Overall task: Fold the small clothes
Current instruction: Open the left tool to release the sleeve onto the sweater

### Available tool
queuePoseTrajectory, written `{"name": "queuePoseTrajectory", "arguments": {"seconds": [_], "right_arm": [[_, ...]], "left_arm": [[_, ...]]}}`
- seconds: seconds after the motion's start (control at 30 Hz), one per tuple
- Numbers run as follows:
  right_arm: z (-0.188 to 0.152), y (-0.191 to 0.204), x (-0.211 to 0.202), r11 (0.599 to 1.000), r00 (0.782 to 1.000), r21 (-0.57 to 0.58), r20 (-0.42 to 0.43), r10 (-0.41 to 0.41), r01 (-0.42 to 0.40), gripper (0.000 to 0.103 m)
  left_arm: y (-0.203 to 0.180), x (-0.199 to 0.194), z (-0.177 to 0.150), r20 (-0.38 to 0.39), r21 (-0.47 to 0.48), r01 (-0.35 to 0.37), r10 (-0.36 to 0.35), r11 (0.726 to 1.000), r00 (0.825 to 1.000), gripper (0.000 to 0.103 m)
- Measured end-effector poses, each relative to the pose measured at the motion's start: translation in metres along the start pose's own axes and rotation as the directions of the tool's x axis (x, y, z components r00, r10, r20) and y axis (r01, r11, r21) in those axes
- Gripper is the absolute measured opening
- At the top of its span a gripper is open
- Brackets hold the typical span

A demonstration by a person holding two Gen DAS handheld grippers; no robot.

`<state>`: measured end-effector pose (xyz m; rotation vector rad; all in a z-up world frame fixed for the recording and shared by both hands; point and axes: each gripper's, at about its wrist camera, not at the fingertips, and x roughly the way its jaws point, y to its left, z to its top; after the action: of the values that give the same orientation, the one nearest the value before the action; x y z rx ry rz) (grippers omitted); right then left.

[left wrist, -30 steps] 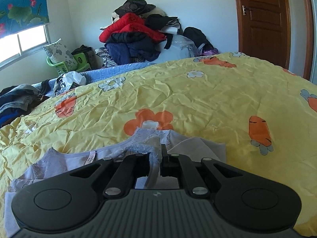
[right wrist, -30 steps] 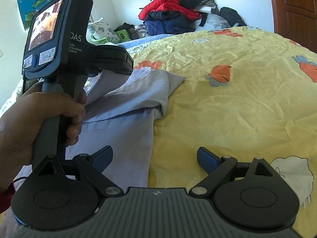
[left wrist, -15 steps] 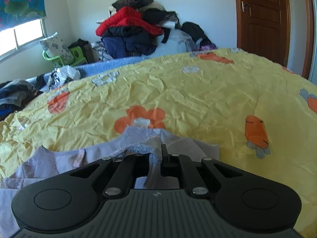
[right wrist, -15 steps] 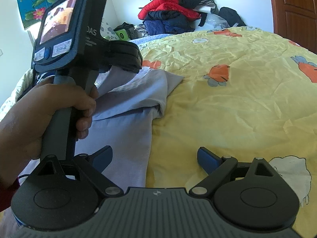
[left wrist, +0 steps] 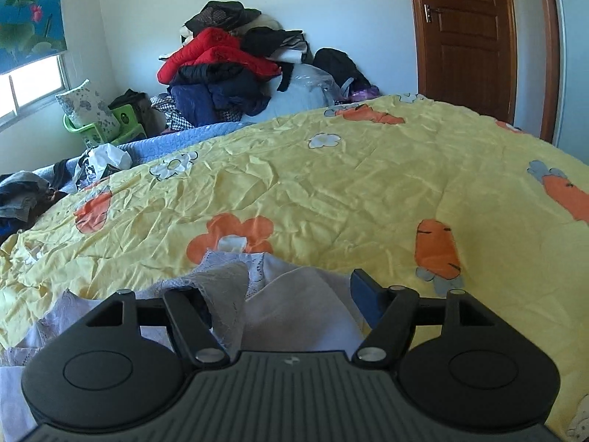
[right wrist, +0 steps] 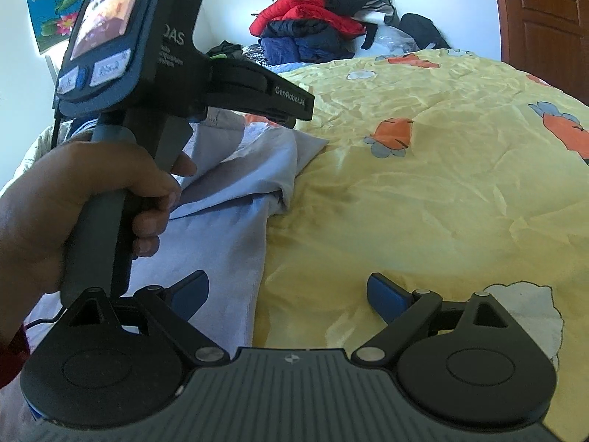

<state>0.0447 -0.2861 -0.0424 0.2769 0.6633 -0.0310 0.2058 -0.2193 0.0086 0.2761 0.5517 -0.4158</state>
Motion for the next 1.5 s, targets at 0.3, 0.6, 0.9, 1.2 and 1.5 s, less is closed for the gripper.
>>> {"name": "queuePoseTrajectory", "arguments": {"seconds": [0.3,0.6,0.9,1.2,1.5], "right_arm": [[-0.003,0.004,0.0,1.0,1.0,-0.013,-0.001,-0.008,0.008,0.096],[-0.001,0.004,0.002,0.999,1.0,-0.016,0.008,-0.031,0.031,0.096],[0.044,0.01,0.009,0.999,0.992,-0.038,0.126,0.014,-0.009,0.096],[0.09,0.069,0.097,0.979,0.996,-0.188,0.012,0.087,-0.083,0.095],[0.083,0.07,0.094,0.987,1.0,-0.162,0.026,0.002,0.002,0.097]], "left_arm": [[0.019,-0.027,0.026,0.058,-0.16,0.25,-0.243,0.955,0.968,0.082],[0.026,-0.054,0.042,0.113,-0.114,0.308,-0.296,0.944,0.949,0.098],[0.11,-0.064,-0.032,0.042,-0.089,-0.195,0.199,0.977,0.979,0.098],[0.163,-0.061,-0.103,-0.115,-0.113,-0.372,0.359,0.921,0.926,0.098],[0.166,-0.056,-0.115,-0.13,-0.101,-0.374,0.36,0.922,0.924,0.098]]}}
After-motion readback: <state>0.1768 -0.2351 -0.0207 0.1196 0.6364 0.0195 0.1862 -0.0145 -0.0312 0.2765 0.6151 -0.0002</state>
